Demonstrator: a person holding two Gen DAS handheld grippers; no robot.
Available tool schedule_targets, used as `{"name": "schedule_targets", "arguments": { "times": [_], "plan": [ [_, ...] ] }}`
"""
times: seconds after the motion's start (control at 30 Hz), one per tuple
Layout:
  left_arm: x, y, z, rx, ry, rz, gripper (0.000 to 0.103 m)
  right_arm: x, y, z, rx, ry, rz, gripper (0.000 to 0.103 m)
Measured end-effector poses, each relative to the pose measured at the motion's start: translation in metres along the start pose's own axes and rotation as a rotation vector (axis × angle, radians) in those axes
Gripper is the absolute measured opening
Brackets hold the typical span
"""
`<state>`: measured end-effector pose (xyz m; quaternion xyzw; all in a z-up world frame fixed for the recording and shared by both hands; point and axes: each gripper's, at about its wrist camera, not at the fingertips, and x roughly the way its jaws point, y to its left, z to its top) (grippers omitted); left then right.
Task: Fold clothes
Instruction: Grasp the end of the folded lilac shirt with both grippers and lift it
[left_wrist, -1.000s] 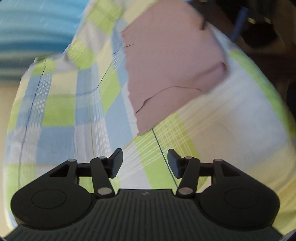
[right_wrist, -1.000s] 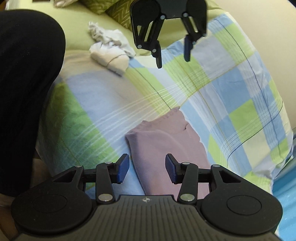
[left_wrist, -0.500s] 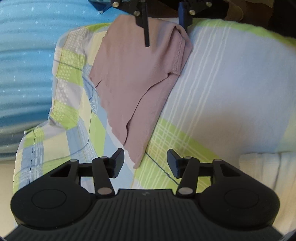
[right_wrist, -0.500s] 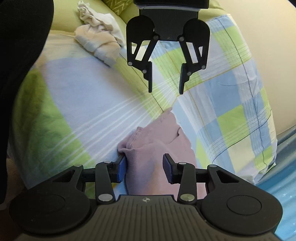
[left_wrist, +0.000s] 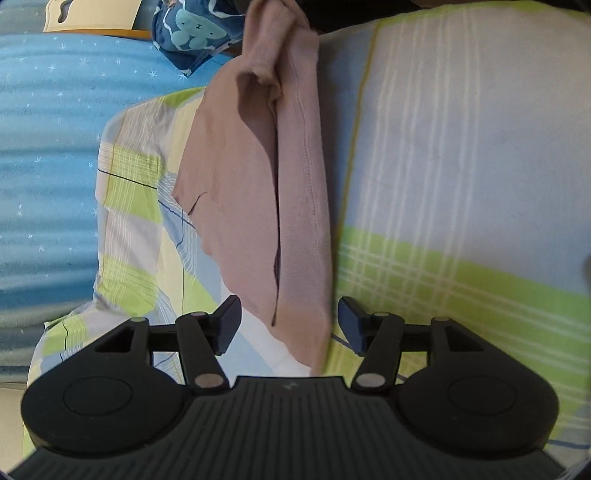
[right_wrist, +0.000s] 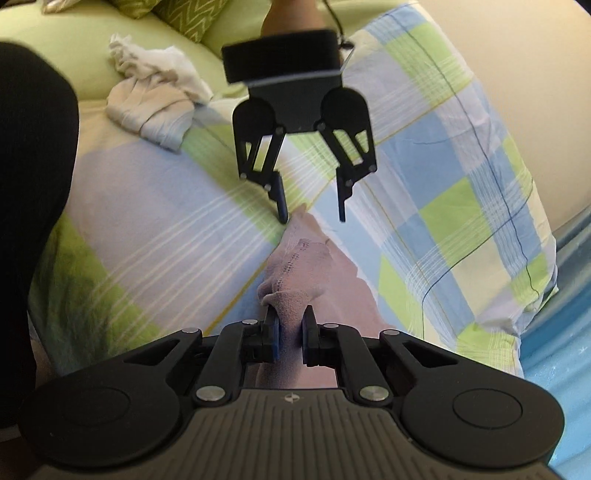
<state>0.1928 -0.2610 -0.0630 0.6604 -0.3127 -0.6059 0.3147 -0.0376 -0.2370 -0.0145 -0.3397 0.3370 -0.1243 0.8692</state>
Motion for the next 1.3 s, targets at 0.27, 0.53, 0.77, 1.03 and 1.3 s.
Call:
{"name": "schedule_targets", "arguments": {
  "times": [0.27, 0.53, 0.77, 1.03, 1.3],
  "plan": [
    [0.008, 0.012, 0.014, -0.035, -0.046, 0.003, 0.057, -0.016, -0.018, 0.012, 0.076, -0.032, 0.001, 0.008],
    [0.035, 0.028, 0.012, 0.047, -0.013, -0.007, 0.051, -0.021, -0.011, 0.006, 0.016, -0.032, -0.010, 0.008],
    [0.045, 0.034, 0.016, 0.093, 0.027, -0.093, 0.003, -0.025, -0.018, 0.002, 0.053, -0.038, -0.008, 0.008],
    [0.017, 0.076, 0.032, 0.130, 0.090, -0.109, 0.003, -0.048, -0.046, -0.008, 0.241, -0.061, 0.012, 0.008],
    [0.028, 0.149, 0.071, 0.195, 0.136, -0.139, 0.003, -0.073, -0.117, -0.057, 0.698, -0.071, 0.057, 0.008]
  ]
}}
